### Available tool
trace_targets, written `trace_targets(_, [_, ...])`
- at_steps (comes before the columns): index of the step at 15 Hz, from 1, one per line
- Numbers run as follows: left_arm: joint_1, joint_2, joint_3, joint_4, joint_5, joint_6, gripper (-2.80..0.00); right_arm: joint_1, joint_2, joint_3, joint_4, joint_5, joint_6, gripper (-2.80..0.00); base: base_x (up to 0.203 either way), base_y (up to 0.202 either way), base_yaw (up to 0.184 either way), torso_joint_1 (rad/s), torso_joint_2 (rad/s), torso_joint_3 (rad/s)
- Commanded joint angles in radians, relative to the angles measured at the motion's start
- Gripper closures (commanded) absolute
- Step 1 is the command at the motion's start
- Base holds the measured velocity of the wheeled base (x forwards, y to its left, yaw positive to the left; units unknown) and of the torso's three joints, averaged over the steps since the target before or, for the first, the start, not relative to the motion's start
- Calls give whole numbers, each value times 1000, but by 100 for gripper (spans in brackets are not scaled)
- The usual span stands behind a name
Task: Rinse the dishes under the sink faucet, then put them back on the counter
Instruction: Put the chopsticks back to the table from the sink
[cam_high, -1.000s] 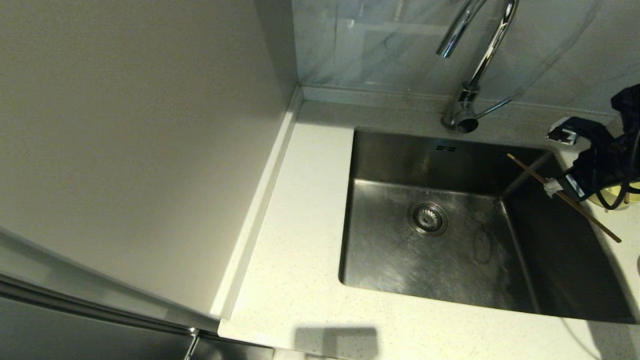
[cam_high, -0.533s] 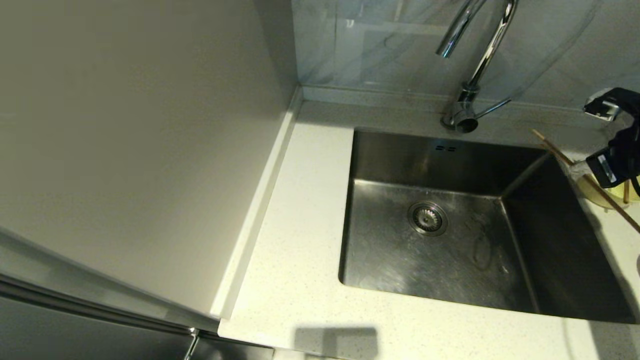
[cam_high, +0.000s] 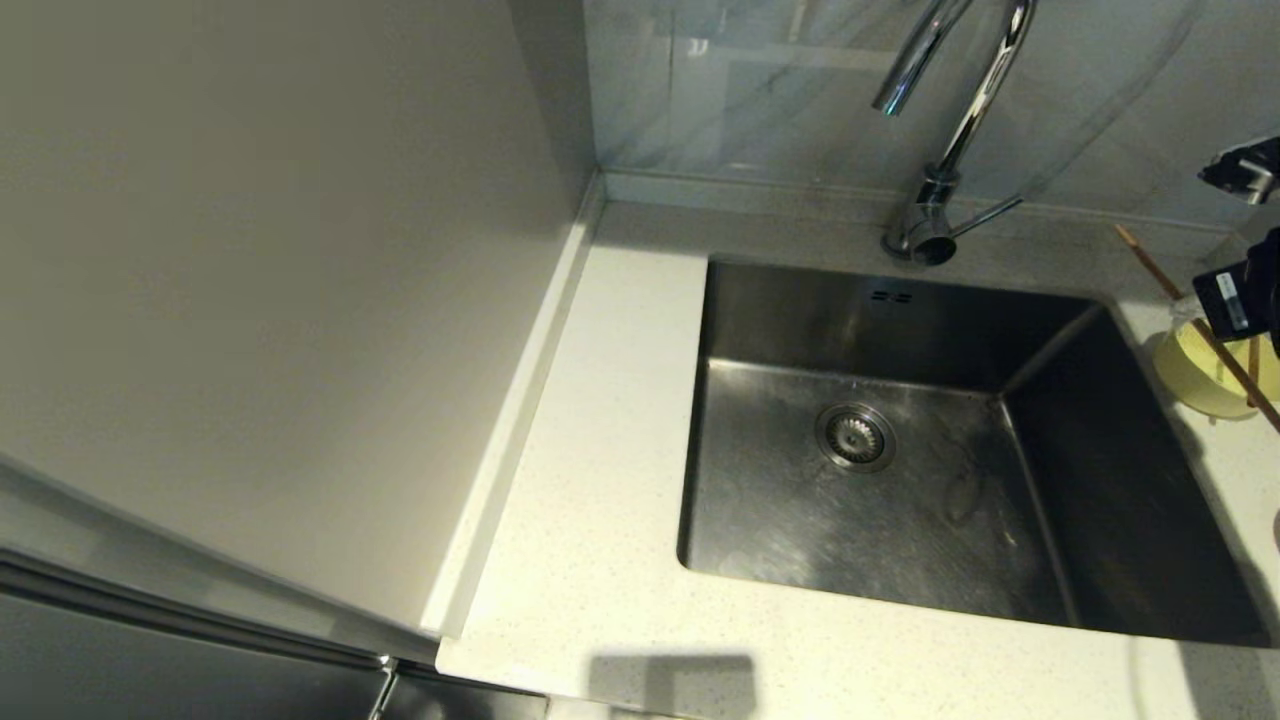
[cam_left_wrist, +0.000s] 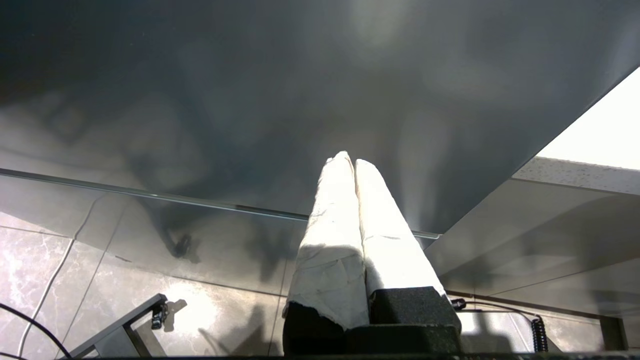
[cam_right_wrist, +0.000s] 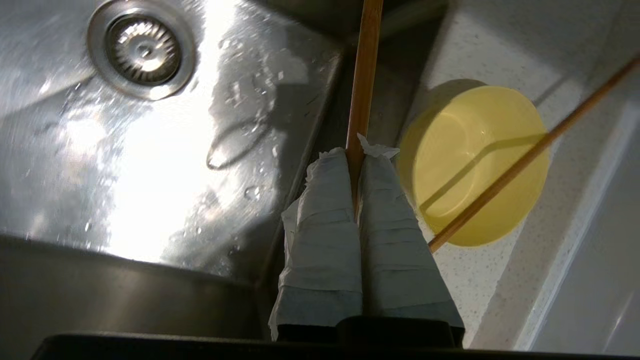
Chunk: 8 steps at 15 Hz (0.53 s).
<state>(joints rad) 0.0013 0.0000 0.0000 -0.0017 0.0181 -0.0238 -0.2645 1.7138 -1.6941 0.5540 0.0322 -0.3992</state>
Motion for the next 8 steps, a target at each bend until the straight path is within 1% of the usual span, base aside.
trace_targets(1, [0, -3, 0, 0, 0, -1, 0, 1, 41, -42, 3, -27, 35, 0, 0, 0, 0, 0, 0, 0])
trace_targets(3, [0, -3, 0, 0, 0, -1, 0, 9, 72, -85, 3, -80, 84, 0, 0, 0, 0, 0, 0, 0])
trace_targets(4, [0, -3, 0, 0, 0, -1, 0, 17, 92, -107, 2, -111, 121, 0, 0, 0, 0, 0, 0, 0])
trace_targets(8, [0, -4, 0, 0, 0, -1, 0, 28, 161, -176, 1, -247, 236, 0, 0, 0, 0, 0, 0, 0])
